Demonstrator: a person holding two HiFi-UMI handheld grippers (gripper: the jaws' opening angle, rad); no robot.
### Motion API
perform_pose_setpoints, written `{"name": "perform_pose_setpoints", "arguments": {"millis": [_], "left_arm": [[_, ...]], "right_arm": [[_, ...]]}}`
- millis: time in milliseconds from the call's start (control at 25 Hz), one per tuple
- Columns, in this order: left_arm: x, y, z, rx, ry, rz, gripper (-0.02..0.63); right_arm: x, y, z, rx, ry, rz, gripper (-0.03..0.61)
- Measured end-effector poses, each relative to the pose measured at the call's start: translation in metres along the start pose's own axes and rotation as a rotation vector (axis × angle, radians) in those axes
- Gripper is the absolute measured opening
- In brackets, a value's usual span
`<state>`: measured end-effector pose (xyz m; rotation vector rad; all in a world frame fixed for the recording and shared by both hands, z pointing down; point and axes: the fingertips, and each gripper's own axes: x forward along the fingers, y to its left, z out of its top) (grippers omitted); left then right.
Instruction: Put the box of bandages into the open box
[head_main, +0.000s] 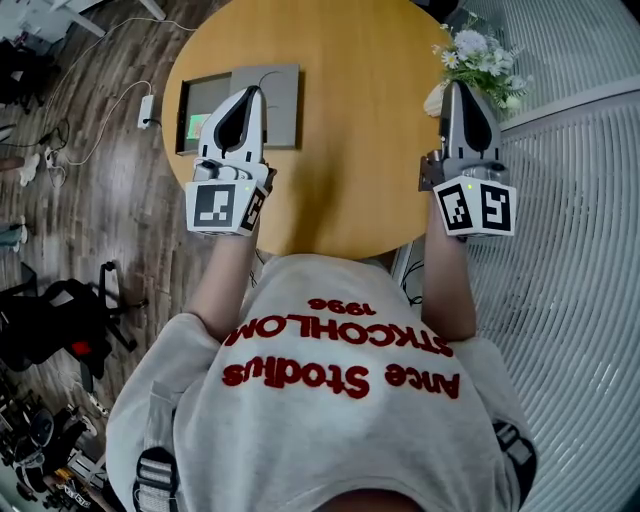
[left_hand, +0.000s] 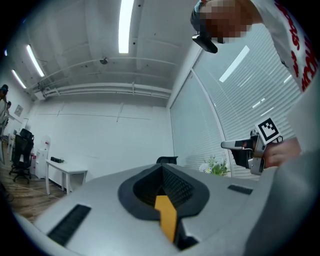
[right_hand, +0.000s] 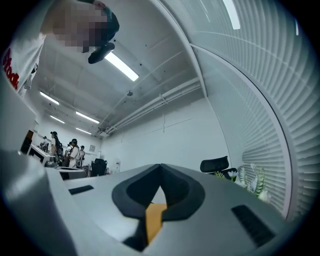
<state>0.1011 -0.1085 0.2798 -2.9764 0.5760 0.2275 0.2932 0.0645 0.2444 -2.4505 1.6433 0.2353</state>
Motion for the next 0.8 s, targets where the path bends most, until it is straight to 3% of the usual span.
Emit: {"name": "perform_pose_setpoints", "arguments": {"millis": [800], "left_arm": [[-0.004, 0.001, -0.005, 0.006, -0.007, 0.018, 0.006]], "right_arm": [[-0.004, 0.003, -0.012, 0.013, -0.005, 0.005, 0.005]]}}
